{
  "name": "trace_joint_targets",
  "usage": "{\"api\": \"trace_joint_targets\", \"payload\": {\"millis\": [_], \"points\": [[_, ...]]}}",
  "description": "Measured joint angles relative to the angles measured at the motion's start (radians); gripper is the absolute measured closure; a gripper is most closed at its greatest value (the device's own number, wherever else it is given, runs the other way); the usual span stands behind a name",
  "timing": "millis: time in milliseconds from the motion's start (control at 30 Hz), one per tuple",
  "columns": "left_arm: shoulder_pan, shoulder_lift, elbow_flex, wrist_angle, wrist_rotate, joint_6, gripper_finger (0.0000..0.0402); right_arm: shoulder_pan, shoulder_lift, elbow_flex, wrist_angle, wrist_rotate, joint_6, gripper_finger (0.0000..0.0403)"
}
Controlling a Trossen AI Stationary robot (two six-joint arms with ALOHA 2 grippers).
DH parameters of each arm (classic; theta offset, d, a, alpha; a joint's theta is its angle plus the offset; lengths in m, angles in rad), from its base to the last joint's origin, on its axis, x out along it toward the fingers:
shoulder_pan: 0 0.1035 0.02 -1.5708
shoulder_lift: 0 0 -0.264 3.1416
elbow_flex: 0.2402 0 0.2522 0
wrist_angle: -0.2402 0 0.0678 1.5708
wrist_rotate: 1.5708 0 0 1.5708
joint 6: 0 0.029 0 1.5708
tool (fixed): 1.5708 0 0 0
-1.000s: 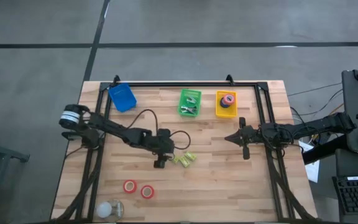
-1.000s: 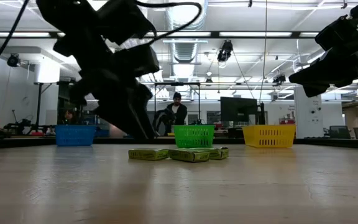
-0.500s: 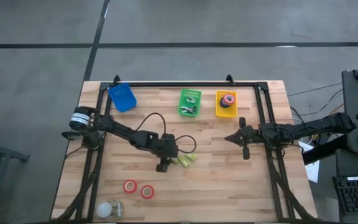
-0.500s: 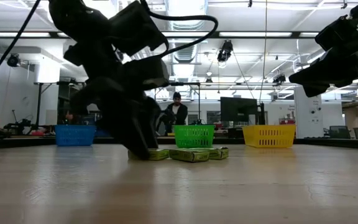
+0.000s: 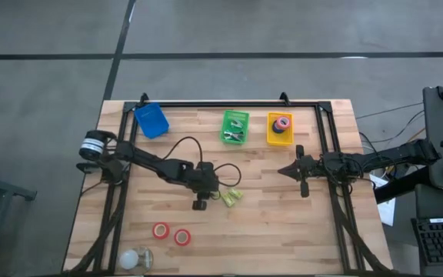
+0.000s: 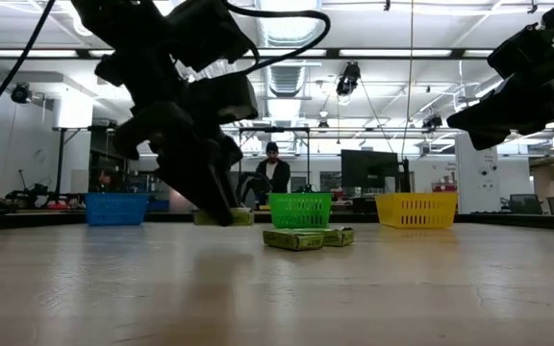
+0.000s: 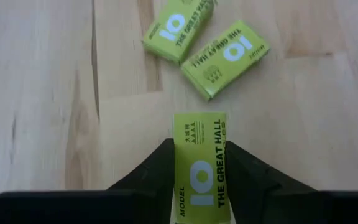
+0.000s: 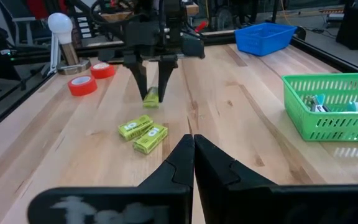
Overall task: Pick and place Stapler, Stapler remover, tape
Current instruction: Put the left green stapler pin box into the blue basket
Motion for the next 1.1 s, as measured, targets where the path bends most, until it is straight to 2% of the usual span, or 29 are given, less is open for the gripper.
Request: {"api": "trace_joint_targets", "payload": {"millis": [133,300,467,600,900,1100], "points": [[0.001,-0.044,-0.002,-0.049,-0.027,-0.02,0.027,0.0,0.0,0.0,0.0,0.0,0.0,0.0394],[0.004,-0.108,-0.008,-0.144,-0.066,-0.038,0.029,0.0,0.0,0.0,0.0,0.0,0.0,0.0394],[0.006,-0.166,-0.011,-0.248,-0.136,-0.056,0.0292,0.0,0.0,0.0,0.0,0.0,0.0,0.0394],[0.007,-0.226,-0.036,-0.29,-0.183,-0.082,0.0273,0.0,0.0,0.0,0.0,0.0,0.0,0.0394],[0.013,-0.408,-0.13,-0.376,-0.241,-0.151,0.0289,0.0,0.0,0.0,0.0,0.0,0.0,0.0394],[0.035,-0.555,-0.188,-0.454,-0.301,-0.198,0.0275,0.0,0.0,0.0,0.0,0.0,0.0,0.0394]]}}
